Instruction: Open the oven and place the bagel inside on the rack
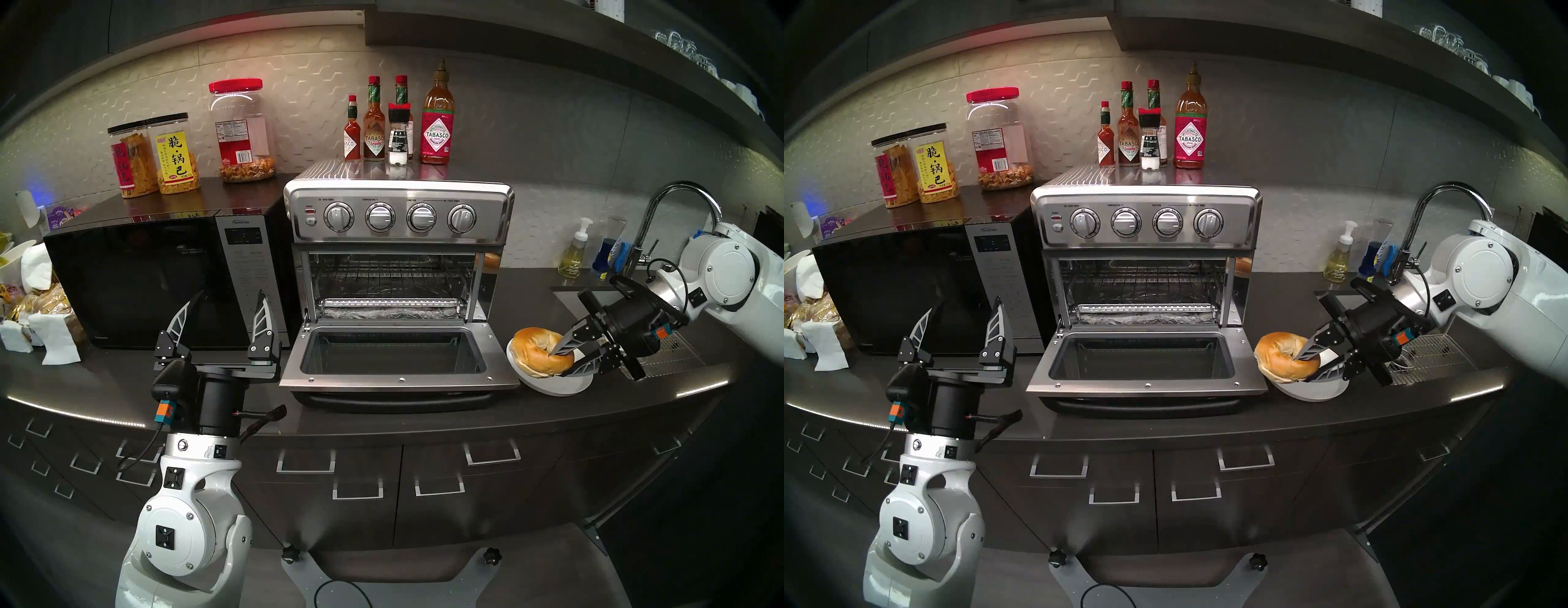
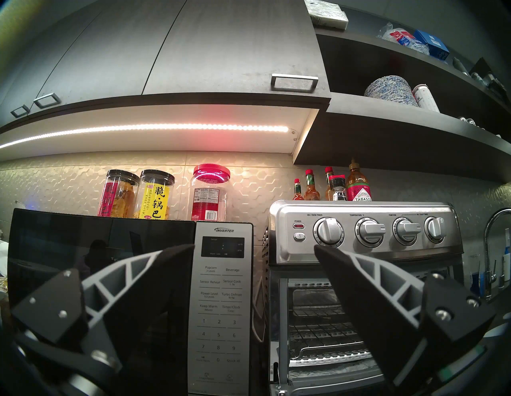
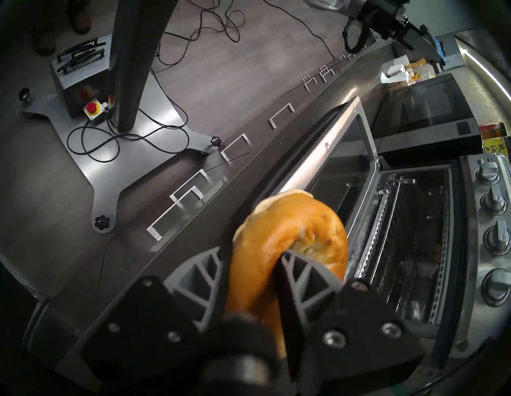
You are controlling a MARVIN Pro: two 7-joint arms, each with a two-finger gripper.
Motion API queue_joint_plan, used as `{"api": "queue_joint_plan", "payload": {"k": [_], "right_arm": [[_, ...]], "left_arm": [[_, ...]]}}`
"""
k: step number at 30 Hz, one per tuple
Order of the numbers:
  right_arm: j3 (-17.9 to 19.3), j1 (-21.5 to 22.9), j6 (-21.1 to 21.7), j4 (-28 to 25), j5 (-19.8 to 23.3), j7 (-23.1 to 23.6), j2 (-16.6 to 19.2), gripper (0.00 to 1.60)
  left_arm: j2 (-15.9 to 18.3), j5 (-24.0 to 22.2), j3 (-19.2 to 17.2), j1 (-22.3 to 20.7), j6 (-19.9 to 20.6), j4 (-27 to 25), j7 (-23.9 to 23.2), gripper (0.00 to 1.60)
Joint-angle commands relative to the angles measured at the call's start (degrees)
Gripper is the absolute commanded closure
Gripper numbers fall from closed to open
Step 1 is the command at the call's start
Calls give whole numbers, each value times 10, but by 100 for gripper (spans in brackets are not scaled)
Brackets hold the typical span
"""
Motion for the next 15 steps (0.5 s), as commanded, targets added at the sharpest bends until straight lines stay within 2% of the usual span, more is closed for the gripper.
{"api": "queue_joint_plan", "payload": {"k": [1,8,15], "right_arm": [[9,4,27,-36,-2,-50,6,100],[1,-6,55,-74,-23,-102,8,100],[-1,-7,83,-92,-50,-124,-10,100]], "left_arm": [[0,0,0,1,-1,-13,-1,0],[1,0,0,1,-1,-14,-1,0],[1,0,0,1,-1,-14,-1,0]]}}
